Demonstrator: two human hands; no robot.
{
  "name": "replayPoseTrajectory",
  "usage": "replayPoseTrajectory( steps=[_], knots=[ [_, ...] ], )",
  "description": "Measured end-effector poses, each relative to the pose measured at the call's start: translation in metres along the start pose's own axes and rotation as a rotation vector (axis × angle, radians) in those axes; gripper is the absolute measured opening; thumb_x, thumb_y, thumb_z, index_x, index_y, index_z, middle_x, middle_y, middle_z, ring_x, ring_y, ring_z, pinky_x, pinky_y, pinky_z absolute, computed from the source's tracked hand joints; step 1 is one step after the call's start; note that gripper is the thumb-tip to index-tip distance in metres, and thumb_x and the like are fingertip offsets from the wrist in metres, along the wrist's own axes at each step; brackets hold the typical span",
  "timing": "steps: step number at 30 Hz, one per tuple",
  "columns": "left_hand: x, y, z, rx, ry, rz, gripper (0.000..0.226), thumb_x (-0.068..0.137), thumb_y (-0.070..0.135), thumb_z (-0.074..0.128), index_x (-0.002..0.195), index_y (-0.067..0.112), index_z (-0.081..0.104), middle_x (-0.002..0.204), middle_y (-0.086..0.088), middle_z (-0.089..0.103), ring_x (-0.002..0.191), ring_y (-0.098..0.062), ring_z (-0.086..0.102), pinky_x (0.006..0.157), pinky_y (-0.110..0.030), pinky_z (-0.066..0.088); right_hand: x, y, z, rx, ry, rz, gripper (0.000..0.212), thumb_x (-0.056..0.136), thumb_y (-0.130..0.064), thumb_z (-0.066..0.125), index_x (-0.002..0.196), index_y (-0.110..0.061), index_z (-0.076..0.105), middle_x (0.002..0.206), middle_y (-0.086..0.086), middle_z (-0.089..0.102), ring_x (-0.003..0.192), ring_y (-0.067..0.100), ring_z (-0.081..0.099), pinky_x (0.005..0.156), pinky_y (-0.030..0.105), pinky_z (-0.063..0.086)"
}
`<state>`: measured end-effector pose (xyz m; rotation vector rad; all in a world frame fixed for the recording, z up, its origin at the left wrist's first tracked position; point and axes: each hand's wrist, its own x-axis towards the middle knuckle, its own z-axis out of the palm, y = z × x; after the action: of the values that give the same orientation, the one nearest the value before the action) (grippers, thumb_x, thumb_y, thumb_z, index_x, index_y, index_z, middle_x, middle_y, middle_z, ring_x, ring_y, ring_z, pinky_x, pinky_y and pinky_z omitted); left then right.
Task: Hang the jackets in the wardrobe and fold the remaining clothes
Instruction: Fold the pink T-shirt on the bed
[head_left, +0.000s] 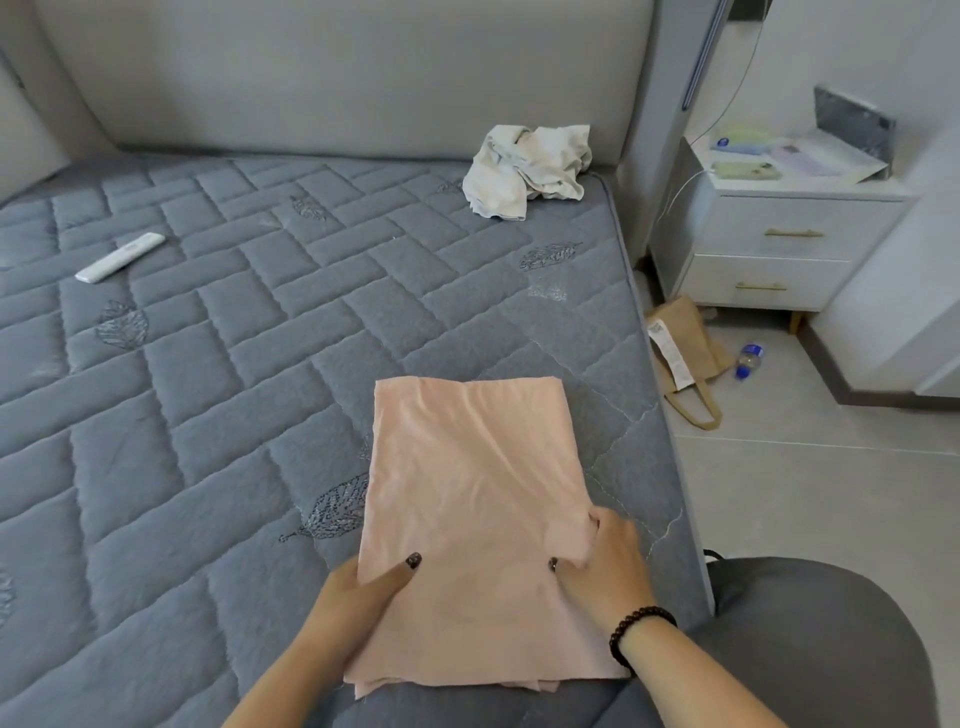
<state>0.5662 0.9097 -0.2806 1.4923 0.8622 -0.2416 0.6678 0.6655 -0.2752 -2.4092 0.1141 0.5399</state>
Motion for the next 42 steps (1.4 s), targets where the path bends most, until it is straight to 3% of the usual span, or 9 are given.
replayPoseTrajectory(
  steps=[3,9,13,18,22,25,28,36,42],
  knots=[
    [-0.011,-0.009,0.004,-0.020,0.019,0.008,0.052,0.060,0.041,0.085,0.104,0.018,0.069,0.094,-0.001,0.076,0.089,-0.023,0.073,0.086,-0.043,0.056,-0.004,0.012,-0.010,0.204,-0.144,0.134,0.058,0.078,-0.022,0.076,0.120,-0.013,0.038,0.108,-0.001,0.053,0.095,0.017,0.054,0.079,0.027,0.045],
    [-0.029,-0.020,0.009,-0.010,0.019,0.042,0.034,0.081,0.030,0.078,0.108,0.012,0.068,0.095,-0.002,0.076,0.091,-0.023,0.071,0.087,-0.039,0.055,-0.018,0.030,-0.019,0.137,-0.262,0.163,0.018,0.083,-0.020,0.072,0.083,-0.013,0.055,0.091,0.001,0.062,0.086,0.018,0.060,0.057,0.020,0.044],
    [-0.044,-0.022,0.008,0.064,0.005,0.099,0.034,0.079,0.025,0.076,0.108,0.009,0.067,0.100,-0.007,0.074,0.097,-0.028,0.068,0.094,-0.046,0.052,-0.030,0.030,-0.032,0.289,-0.290,0.238,0.013,0.088,-0.010,0.066,0.082,-0.008,0.054,0.084,0.012,0.062,0.065,0.025,0.061,0.040,0.024,0.047],
    [-0.069,-0.018,0.013,0.188,-0.029,0.154,0.012,0.089,0.018,0.067,0.093,0.007,0.066,0.081,-0.013,0.074,0.073,-0.028,0.069,0.062,-0.029,0.050,-0.049,0.037,-0.068,0.377,-0.284,0.221,0.009,0.090,-0.008,0.062,0.085,-0.003,0.057,0.055,0.010,0.063,0.040,0.017,0.057,0.037,0.021,0.040],
    [-0.087,-0.010,0.015,0.095,-0.130,0.136,0.026,0.090,0.018,0.067,0.106,0.000,0.056,0.061,-0.019,0.067,0.045,-0.021,0.056,0.041,-0.024,0.041,-0.061,0.047,-0.095,0.474,-0.253,0.206,0.027,0.086,-0.007,0.068,0.110,-0.007,0.055,0.063,0.013,0.065,0.037,0.017,0.050,0.036,0.021,0.036],
    [-0.089,0.001,0.015,-0.109,-0.123,0.156,0.030,0.086,0.012,0.071,0.112,0.020,0.057,0.061,-0.012,0.064,0.043,-0.020,0.053,0.038,-0.022,0.038,-0.063,0.045,-0.104,0.612,-0.263,0.186,0.044,0.084,-0.005,0.067,0.121,-0.023,0.049,0.066,0.013,0.067,0.040,0.018,0.051,0.038,0.023,0.039],
    [-0.082,0.021,0.012,-0.313,-0.109,0.145,0.041,0.085,0.009,0.070,0.108,0.040,0.058,0.061,-0.006,0.060,0.041,-0.014,0.048,0.036,-0.019,0.036,-0.058,0.032,-0.109,0.724,-0.309,0.174,0.033,0.088,-0.005,0.062,0.117,-0.021,0.059,0.062,0.009,0.063,0.041,0.015,0.051,0.038,0.021,0.039],
    [-0.020,0.080,0.008,-0.501,-0.121,0.065,0.021,0.090,0.011,0.061,0.109,0.006,0.069,0.073,-0.006,0.068,0.048,-0.006,0.057,0.040,-0.014,0.047,0.013,-0.020,-0.116,0.989,-0.305,0.250,0.021,0.090,-0.012,0.057,0.089,0.001,0.074,0.074,0.016,0.072,0.045,0.013,0.063,0.035,0.016,0.044],
    [0.040,0.121,0.017,-0.618,-0.032,-0.042,0.018,0.093,0.008,0.050,0.096,0.000,0.066,0.069,-0.007,0.072,0.053,-0.007,0.066,0.042,-0.014,0.050,0.090,-0.060,-0.103,1.044,-0.357,0.244,0.030,0.092,-0.030,0.053,0.104,-0.004,0.063,0.097,0.014,0.074,0.065,0.019,0.071,0.043,0.021,0.051]
  ],
)
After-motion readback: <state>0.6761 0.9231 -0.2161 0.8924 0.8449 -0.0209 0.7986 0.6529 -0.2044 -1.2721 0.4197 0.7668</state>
